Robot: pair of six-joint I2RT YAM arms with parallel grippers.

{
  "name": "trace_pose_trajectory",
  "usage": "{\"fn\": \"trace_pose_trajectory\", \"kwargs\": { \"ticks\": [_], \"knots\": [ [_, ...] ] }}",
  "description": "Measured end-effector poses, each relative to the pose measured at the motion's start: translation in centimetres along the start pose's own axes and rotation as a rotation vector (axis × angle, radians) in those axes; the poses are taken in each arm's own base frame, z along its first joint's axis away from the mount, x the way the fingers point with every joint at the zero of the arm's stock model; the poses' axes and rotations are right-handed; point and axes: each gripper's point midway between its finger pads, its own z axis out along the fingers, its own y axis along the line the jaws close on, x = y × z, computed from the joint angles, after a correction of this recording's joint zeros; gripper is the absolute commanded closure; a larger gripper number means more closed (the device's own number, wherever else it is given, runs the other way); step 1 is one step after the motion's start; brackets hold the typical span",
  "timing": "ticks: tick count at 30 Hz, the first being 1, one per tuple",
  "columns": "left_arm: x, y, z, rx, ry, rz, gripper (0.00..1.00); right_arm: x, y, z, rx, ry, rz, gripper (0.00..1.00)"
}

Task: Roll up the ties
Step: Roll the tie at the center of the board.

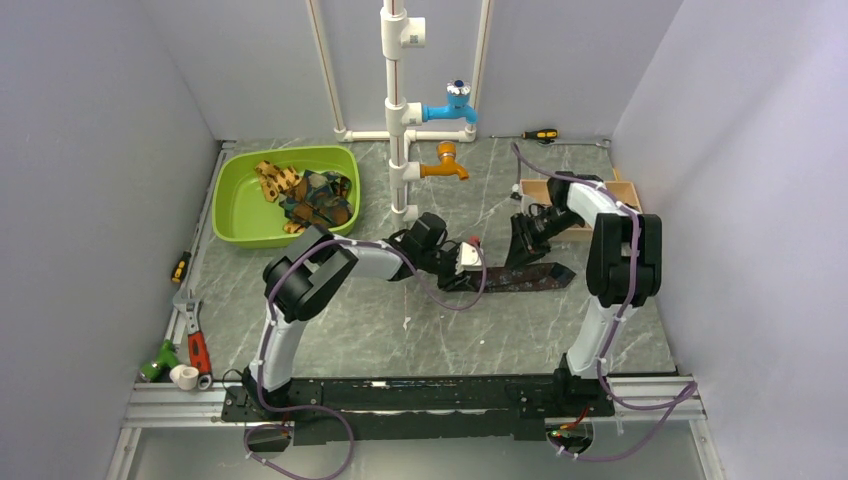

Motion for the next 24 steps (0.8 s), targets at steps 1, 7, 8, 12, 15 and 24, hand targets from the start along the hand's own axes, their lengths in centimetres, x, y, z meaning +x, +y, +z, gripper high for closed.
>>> {"fn": "trace_pose_trajectory", "kwargs": {
  "ticks": [1, 7, 8, 12, 15, 24],
  "knots": [
    [0.1, -0.1, -0.2, 0.006, 0.005, -0.003, 0.89, 0.1, -0.4, -0.4, 0.015, -0.007, -0.002, 0.77],
    [0.8, -0.7, -1.5, 0.007, 0.042, -0.038, 0.87, 1.2, -2.5, -1.1, 0.072, -0.001, 0.031, 0.72],
    [0.9, -0.8, -1.7, 0.004, 0.049, -0.043, 0.87, 1.2, -2.5, -1.1, 0.073, -0.001, 0.031, 0.68],
    [1.0, -1.0, -1.7, -0.005, 0.066, -0.057, 0.85, 0.9, -1.5, -0.7, 0.038, -0.007, 0.034, 0.57],
    [0.9, -1.0, -1.6, -0.016, 0.082, -0.076, 0.83, 0.5, 0.1, 0.4, -0.015, -0.009, 0.033, 0.56],
    [0.8, -0.9, -1.5, -0.044, 0.124, -0.122, 0.82, 1.0, 5.2, 5.1, -0.14, 0.043, 0.015, 0.55]
  ]
}}
